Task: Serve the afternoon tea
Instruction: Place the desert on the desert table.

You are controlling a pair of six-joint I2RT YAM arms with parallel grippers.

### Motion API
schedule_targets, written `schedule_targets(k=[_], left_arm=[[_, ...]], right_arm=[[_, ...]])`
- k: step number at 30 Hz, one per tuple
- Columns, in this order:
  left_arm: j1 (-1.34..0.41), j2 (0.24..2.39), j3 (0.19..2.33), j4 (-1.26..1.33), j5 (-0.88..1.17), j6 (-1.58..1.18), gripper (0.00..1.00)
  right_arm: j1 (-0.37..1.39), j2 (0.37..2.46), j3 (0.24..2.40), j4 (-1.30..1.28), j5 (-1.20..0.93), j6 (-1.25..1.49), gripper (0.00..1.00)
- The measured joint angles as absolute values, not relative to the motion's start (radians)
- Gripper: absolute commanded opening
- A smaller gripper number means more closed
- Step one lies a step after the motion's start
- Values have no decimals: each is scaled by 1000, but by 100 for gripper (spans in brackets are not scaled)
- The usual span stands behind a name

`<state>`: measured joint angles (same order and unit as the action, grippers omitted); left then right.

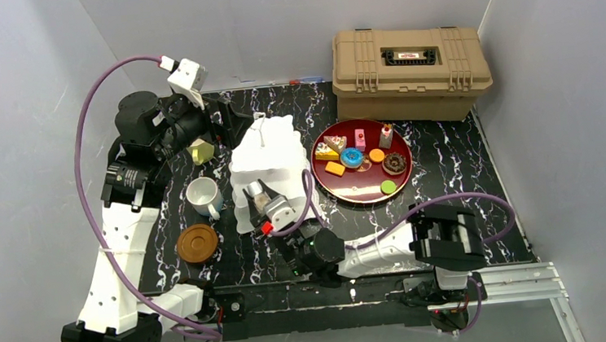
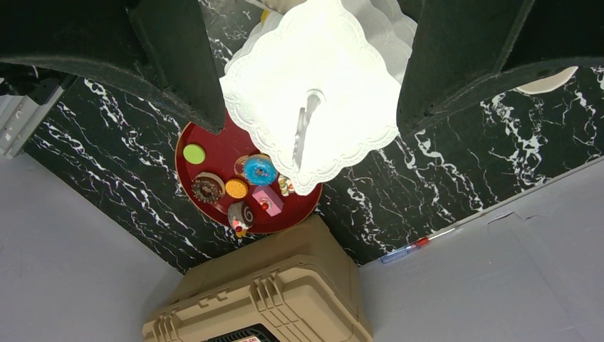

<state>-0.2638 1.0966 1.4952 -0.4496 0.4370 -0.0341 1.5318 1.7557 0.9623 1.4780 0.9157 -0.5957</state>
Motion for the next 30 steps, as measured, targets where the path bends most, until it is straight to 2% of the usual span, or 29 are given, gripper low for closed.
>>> schedule_targets(k=[21,24,27,30], left_arm=[[-264,1088,1480,-449,442,-35,87],[-264,1088,1480,-449,442,-35,87],[-264,1088,1480,-449,442,-35,87],[-264,1088,1480,-449,442,-35,87]], right_arm=[[1510,1734,973,1497,948,-631,18],[1494,1719,970,1496,960,-628,21],[1478,1703,970,1497,968,-619,32],[1468,1700,970,1497,971,-606,36]])
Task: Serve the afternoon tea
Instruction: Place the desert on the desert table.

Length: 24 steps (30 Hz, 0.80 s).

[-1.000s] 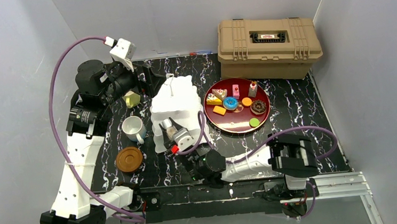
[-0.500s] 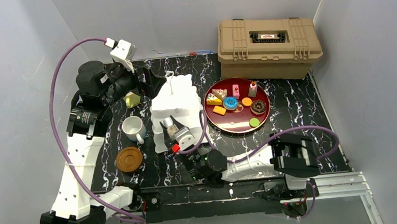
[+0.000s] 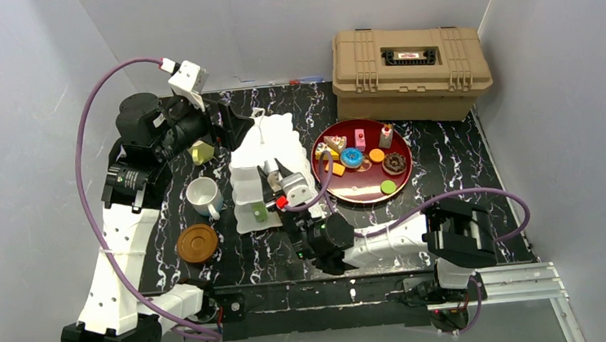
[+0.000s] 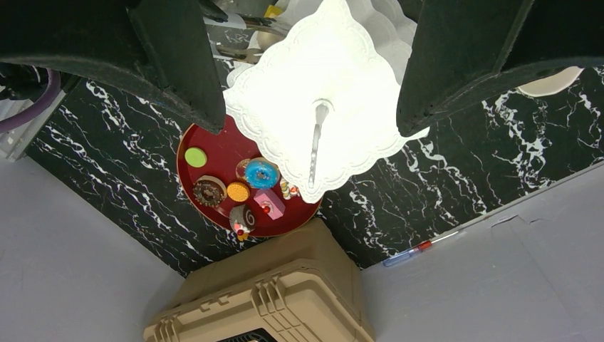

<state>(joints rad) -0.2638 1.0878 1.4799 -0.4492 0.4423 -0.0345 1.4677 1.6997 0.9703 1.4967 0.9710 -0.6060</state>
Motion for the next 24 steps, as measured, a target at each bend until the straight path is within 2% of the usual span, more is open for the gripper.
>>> schedule_targets(k=[16,24], left_arm=[[-264,1088,1480,-450,445,-33,87],[-264,1088,1480,-450,446,-34,87]], right_arm=[[1429,1701,960,1496,993,-586,58],[1429,1699,933,1496,992,-577,55]])
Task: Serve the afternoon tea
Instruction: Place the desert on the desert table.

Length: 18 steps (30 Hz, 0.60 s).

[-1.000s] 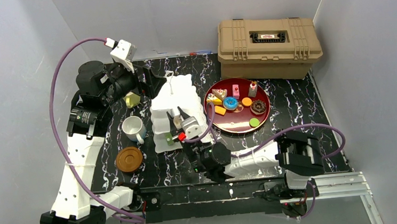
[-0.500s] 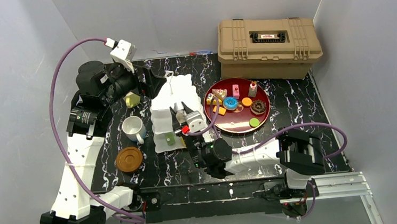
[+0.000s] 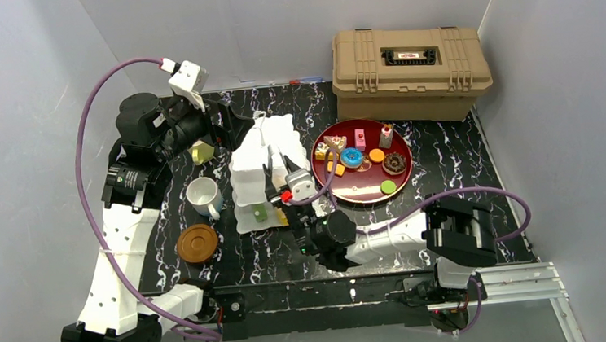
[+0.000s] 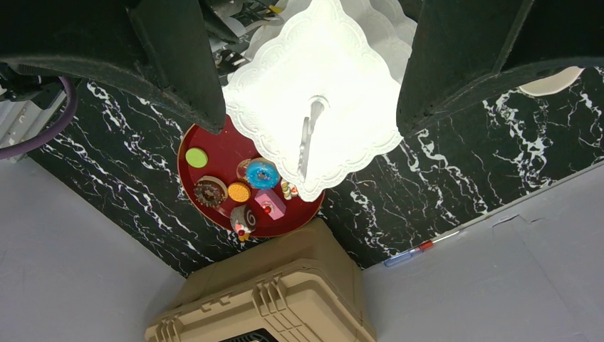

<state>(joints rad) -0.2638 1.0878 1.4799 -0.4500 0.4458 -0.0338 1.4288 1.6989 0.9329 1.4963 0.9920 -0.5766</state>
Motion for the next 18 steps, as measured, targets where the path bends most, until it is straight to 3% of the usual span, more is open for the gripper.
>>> schedule_targets(k=[9,18], left_arm=[[-264,1088,1480,-450,448,-34,87],[-264,1086,1480,-450,449,-34,87]], right_arm=[[1430,1591,857,1499,993,-537,37],[1431,1589,852,1499,1003,-522,28]])
